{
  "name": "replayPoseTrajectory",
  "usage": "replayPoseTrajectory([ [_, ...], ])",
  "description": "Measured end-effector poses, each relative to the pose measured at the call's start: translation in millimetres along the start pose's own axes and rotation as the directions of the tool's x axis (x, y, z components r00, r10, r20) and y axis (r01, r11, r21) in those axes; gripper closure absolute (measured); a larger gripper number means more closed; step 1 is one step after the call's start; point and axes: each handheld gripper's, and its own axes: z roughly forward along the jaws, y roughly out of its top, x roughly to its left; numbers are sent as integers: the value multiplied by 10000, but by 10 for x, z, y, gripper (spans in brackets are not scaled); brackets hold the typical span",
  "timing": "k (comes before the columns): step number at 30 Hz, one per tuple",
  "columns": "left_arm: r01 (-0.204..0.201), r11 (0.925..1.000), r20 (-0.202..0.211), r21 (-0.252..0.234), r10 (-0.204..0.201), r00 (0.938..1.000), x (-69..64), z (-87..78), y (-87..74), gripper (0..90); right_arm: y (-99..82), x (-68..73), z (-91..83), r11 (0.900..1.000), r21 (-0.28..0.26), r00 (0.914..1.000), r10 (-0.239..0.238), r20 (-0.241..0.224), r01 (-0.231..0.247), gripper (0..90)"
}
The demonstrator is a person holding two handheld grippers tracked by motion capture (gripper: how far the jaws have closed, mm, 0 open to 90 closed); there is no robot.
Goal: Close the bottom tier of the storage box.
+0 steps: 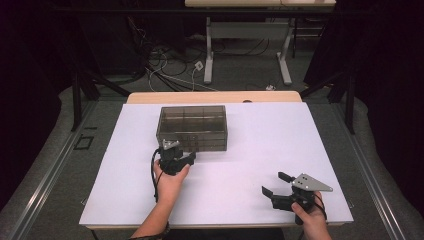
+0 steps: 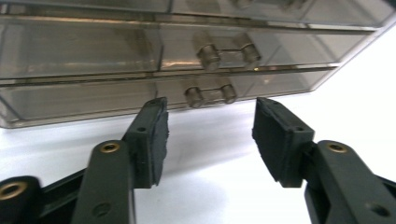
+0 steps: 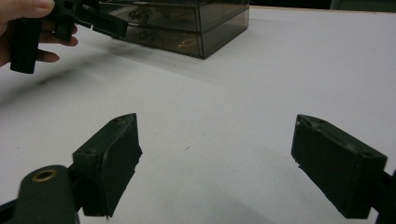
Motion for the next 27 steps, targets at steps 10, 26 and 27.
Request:
replayPoseTrajectory([
  [10,-80,9993,577,-365,101,9983,-67,-139,1,206,1,-4,-1,9999,-108,10000,11,21,-11,149],
  [26,-1322,9891,1179,-650,1392,9832,-202,-421,1,25,3,-4,-7,10000,-48,10000,-39,13,39,149],
  [27,-1387,9880,1212,-682,1462,9818,-211,-442,-1,17,3,-3,-6,10000,-69,10000,-9,40,9,148],
])
